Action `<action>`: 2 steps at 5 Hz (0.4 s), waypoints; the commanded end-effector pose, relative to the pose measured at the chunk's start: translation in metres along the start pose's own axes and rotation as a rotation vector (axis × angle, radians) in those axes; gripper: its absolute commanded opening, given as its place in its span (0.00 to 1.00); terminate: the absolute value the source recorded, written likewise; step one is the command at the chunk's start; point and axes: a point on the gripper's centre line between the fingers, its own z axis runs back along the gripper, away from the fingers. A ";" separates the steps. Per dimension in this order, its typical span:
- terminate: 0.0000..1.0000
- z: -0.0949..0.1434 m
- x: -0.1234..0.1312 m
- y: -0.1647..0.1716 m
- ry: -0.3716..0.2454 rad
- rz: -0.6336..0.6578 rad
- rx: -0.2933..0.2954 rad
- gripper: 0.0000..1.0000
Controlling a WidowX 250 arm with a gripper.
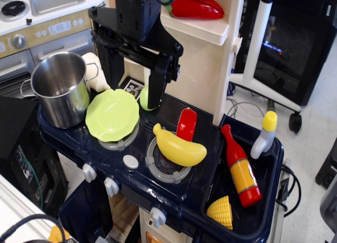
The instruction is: Put sushi in pot or pan
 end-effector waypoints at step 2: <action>0.00 -0.012 0.015 -0.017 -0.075 0.045 -0.018 1.00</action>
